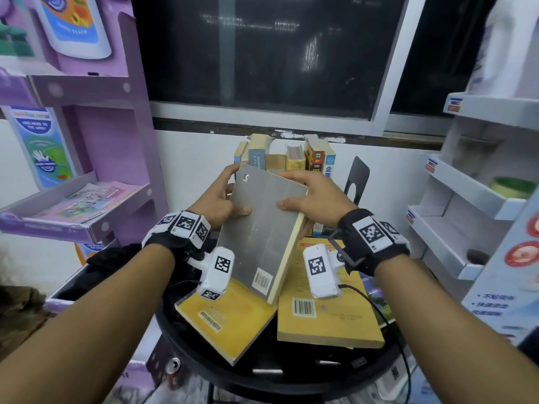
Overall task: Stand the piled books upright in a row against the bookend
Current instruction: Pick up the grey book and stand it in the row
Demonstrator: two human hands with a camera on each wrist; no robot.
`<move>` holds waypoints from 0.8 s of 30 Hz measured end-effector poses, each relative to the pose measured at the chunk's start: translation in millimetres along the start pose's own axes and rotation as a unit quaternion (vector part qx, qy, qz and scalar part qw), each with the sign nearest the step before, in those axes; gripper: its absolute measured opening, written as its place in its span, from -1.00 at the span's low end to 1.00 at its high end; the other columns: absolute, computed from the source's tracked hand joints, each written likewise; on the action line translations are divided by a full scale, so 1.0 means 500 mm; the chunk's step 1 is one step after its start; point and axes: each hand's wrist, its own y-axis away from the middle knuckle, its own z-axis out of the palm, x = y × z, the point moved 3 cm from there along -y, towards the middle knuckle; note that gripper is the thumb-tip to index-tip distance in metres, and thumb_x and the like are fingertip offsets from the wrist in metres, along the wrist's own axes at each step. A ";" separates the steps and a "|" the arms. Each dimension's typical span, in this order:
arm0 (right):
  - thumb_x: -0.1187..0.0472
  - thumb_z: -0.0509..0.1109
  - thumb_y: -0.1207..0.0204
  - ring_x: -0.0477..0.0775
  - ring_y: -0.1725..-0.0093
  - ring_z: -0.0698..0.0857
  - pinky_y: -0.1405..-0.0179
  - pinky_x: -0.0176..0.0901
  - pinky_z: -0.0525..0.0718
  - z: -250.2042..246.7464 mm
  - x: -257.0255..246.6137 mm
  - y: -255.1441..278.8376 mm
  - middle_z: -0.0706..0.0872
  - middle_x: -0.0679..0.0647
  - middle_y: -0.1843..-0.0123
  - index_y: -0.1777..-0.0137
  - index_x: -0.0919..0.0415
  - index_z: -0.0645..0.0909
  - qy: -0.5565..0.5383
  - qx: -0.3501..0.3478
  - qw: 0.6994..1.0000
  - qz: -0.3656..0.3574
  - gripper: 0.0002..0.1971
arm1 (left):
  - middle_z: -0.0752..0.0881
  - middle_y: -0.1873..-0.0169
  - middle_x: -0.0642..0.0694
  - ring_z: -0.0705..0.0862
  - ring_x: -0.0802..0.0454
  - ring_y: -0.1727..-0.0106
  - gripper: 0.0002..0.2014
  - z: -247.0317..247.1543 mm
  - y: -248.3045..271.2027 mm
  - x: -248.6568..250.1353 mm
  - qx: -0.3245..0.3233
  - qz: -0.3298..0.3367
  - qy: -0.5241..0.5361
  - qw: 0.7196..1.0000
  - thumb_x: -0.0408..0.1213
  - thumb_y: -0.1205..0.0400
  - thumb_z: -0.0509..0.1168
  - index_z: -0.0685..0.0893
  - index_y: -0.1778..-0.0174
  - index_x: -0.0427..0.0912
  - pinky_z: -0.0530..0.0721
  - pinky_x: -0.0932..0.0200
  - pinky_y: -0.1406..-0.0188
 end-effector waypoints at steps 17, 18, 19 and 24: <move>0.30 0.51 -0.44 0.08 0.35 0.78 0.64 -0.12 0.71 -0.255 0.065 0.067 0.72 0.14 -0.07 -0.37 0.06 0.60 0.124 0.139 0.981 0.052 -0.52 | 0.52 -0.45 -0.04 0.42 0.03 -0.49 -0.41 0.183 -0.136 0.100 0.035 0.118 -0.204 0.971 -0.25 -0.56 0.42 0.43 -0.52 0.03 0.30 0.09 -0.45; 0.30 0.51 -0.44 0.11 0.34 0.79 0.65 -0.14 0.70 -0.264 0.072 0.066 0.73 0.17 -0.08 -0.39 0.07 0.58 0.130 0.145 0.979 0.057 -0.50 | 0.49 -0.46 -0.06 0.41 0.01 -0.49 -0.42 0.195 -0.142 0.107 0.035 0.121 -0.217 0.968 -0.27 -0.57 0.41 0.43 -0.53 0.00 0.28 0.15 -0.40; 0.31 0.50 -0.44 0.14 0.35 0.79 0.66 -0.13 0.69 -0.272 0.080 0.064 0.73 0.20 -0.08 -0.40 0.07 0.57 0.134 0.153 0.977 0.062 -0.49 | 0.48 -0.46 -0.07 0.41 0.00 -0.49 -0.43 0.204 -0.151 0.111 0.039 0.125 -0.223 0.966 -0.27 -0.58 0.40 0.43 -0.53 -0.03 0.28 0.18 -0.35; 0.32 0.46 -0.46 0.24 0.48 0.78 0.64 0.00 0.72 -0.296 0.112 0.040 0.73 0.24 -0.05 -0.40 0.08 0.57 0.142 0.186 0.969 0.081 -0.51 | 0.51 -0.43 -0.09 0.46 -0.05 -0.43 -0.44 0.234 -0.192 0.132 0.068 0.155 -0.309 0.936 -0.17 -0.58 0.39 0.43 -0.51 -0.03 0.38 0.00 -0.43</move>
